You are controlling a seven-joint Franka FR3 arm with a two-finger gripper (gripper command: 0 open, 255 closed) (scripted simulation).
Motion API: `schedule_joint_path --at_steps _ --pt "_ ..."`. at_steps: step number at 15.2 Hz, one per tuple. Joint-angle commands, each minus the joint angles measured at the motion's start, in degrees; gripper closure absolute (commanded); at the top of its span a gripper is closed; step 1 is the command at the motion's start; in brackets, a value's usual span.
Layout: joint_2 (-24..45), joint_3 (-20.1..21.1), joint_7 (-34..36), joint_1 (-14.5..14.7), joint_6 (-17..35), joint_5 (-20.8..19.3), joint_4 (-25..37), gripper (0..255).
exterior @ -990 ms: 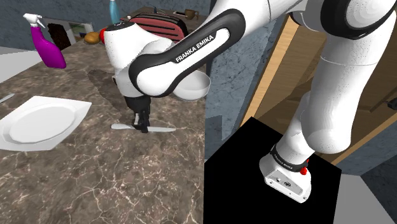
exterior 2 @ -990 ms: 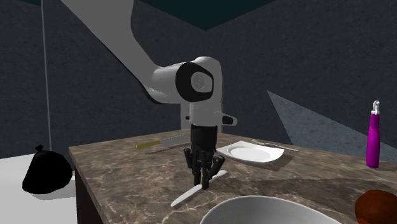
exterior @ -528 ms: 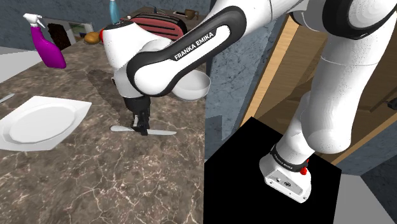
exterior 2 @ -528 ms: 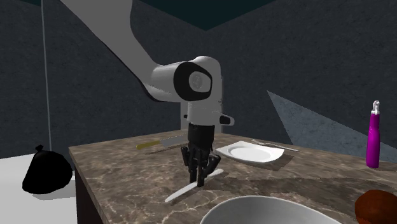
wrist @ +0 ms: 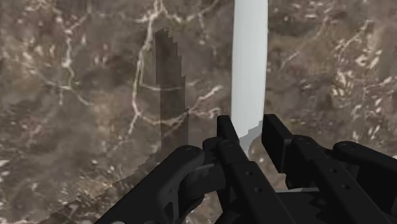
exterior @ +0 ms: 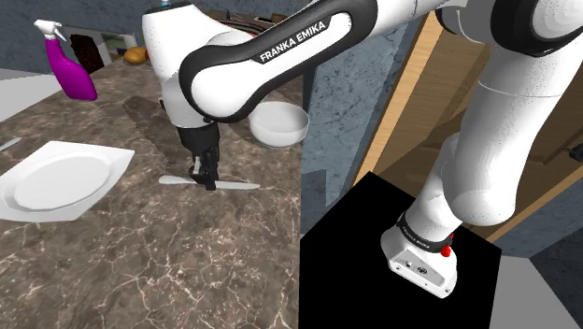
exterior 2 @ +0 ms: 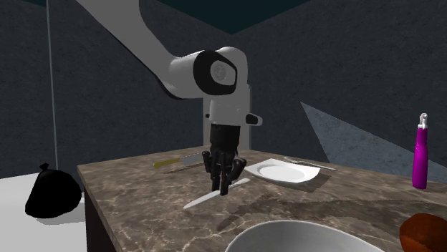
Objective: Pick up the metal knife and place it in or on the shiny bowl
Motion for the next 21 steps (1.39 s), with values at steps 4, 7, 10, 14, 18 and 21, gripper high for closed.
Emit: schedule_joint_path --at_steps 4,7,10,14,18,21 --pt "-1.4 0.1 -0.5 -0.2 -3.6 0.6 2.3 255" --pt "-2.2 0.1 -0.6 -0.3 -5.7 0.9 3.7 255" --pt "-2.9 0.2 -0.7 -0.3 -7.9 1.2 5.2 255" --pt "-3.6 0.2 -0.9 -0.4 -10.8 1.5 7.4 255" --pt "-4.2 0.2 -0.9 -0.4 -13.7 1.7 9.8 255" --pt "-5.5 -0.3 -2.4 -1.3 -14.9 2.1 9.6 255"
